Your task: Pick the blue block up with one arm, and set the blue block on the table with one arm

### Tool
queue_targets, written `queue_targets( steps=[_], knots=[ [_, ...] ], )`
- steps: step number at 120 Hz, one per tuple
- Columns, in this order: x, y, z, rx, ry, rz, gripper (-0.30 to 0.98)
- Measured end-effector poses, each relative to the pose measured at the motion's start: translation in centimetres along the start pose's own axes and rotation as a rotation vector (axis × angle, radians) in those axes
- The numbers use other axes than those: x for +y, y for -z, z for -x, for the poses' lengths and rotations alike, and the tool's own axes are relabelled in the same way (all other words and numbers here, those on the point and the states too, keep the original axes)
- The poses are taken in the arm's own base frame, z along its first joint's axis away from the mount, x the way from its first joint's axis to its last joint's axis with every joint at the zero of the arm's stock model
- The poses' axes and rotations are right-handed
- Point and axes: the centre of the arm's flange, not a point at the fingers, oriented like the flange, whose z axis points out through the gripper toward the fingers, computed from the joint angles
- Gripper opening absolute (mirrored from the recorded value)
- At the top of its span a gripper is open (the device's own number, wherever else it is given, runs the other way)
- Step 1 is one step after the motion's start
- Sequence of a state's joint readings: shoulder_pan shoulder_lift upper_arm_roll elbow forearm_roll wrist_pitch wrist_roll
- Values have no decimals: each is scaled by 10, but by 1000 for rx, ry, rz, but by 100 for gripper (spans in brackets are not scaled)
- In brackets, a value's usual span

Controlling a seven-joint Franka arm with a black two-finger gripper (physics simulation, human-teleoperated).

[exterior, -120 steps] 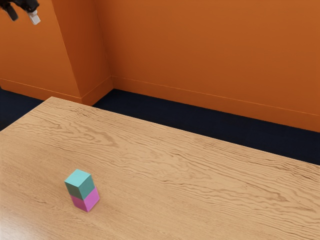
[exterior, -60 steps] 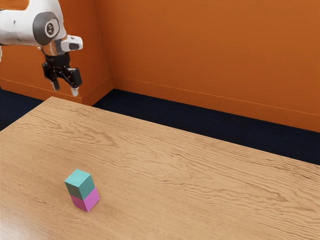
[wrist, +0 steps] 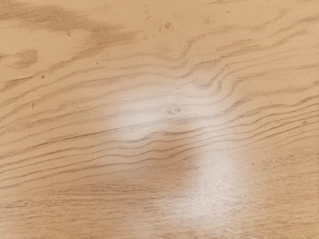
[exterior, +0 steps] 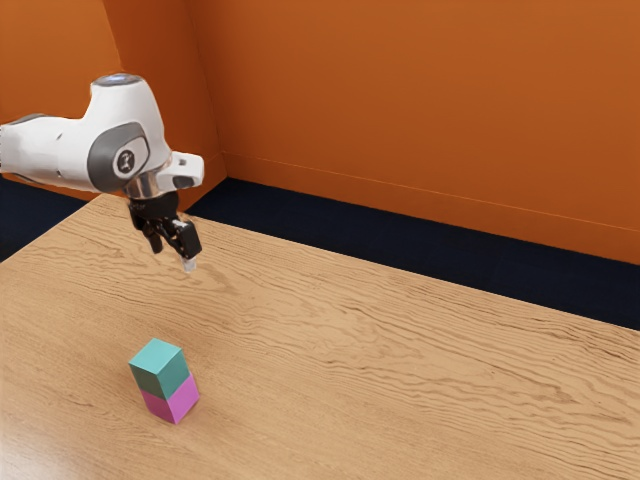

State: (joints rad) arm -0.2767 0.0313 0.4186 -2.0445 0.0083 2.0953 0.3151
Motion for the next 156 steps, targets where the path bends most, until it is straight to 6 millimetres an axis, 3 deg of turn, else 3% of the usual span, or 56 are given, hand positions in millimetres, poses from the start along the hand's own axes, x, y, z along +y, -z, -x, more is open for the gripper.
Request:
queue_targets(
  steps=[42,50,63,71,92,117,132,156],
  knots=[
    [57,-53,26,2,-63,8,67],
    [60,-53,36,14,-63,16,66],
    [30,-54,62,22,10,25,67],
    [25,-58,70,19,22,23,67],
    [39,-67,79,3,-5,20,67],
    [68,-59,75,21,-74,13,67],
    [85,-58,94,24,-98,41,67],
    [88,-65,113,12,-86,62,67]
  ],
)
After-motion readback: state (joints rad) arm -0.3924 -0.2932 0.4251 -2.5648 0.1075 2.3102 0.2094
